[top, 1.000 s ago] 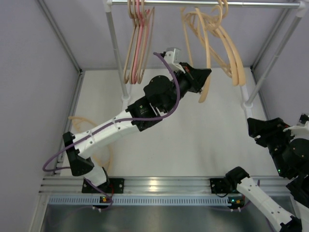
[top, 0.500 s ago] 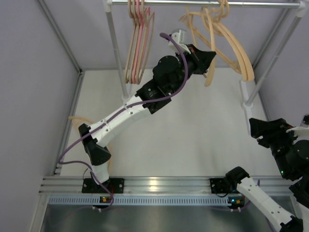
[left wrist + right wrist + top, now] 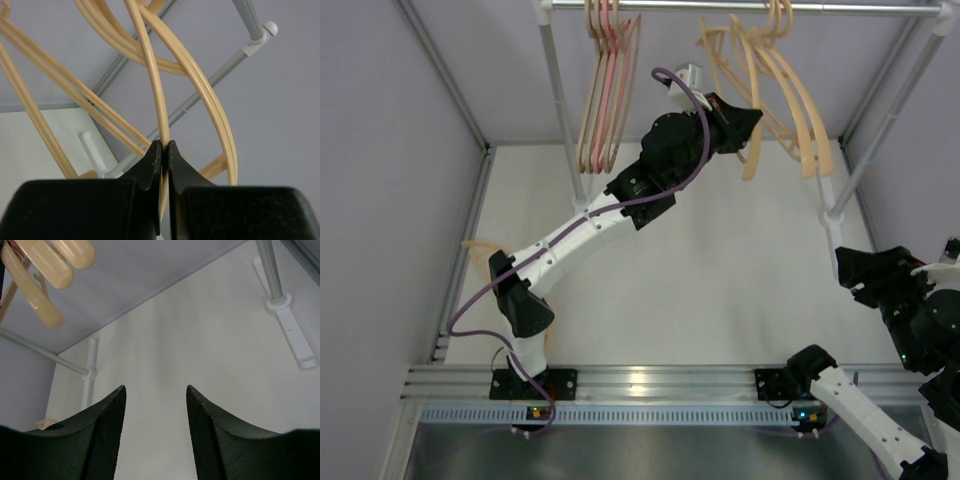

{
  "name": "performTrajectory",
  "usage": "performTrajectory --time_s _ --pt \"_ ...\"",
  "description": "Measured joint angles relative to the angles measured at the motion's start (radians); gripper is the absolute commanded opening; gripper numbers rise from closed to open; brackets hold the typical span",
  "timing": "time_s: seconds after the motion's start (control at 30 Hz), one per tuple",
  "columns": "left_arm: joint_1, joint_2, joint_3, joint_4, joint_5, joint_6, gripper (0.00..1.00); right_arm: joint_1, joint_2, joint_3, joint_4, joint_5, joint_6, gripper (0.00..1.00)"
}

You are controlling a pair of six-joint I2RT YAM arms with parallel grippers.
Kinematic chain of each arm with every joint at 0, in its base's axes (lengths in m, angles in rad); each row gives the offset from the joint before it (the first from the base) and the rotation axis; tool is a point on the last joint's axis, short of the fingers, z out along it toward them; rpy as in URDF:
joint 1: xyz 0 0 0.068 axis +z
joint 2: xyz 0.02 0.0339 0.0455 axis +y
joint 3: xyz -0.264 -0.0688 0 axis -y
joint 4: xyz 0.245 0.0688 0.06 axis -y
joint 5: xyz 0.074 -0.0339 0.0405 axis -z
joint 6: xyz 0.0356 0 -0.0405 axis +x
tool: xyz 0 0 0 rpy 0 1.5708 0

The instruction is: Organize the hangers

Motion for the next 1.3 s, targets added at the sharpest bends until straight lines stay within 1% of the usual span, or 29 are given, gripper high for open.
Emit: performTrajectory --time_s 0.27,0.3,0.5,0.53,0.67,0.77,0.9,1.07,1.3 --pt "0.026 0.001 -0.018 0.003 0.018 -0.042 0.01 0.000 0.000 0.000 -0.002 0.000 0.000 0.50" --pt "0.026 0.001 -0.025 0.011 0.020 -0.043 0.05 0.000 0.000 0.000 -0.002 0.000 0.000 0.50" --pt "0.026 -0.002 -0.070 0.065 0.040 -0.048 0.18 0.000 -0.002 0.000 -0.003 0.000 0.000 0.50" --pt "0.026 -0.004 -0.077 0.070 0.042 -0.050 0.23 0.000 -0.003 0.000 -0.003 0.000 0.000 0.50" --pt "0.026 -0.030 -0.122 0.069 0.055 -0.052 0.35 0.000 -0.004 0.000 -0.010 0.000 0.000 0.50" --pt "0.023 -0.064 -0.169 0.069 0.060 -0.046 0.39 0.000 -0.005 0.000 -0.012 0.000 0.000 0.50" --pt "0.012 -0.126 -0.238 0.069 0.059 -0.029 0.41 0.000 -0.007 -0.003 -0.016 0.001 0.001 0.50" --pt "-0.025 -0.225 -0.334 0.077 0.054 0.013 0.41 0.000 -0.011 -0.003 -0.016 0.002 0.001 0.50" --pt "-0.158 -0.399 -0.528 0.075 -0.018 0.117 0.41 0.000 -0.019 -0.019 -0.017 0.005 0.001 0.50"
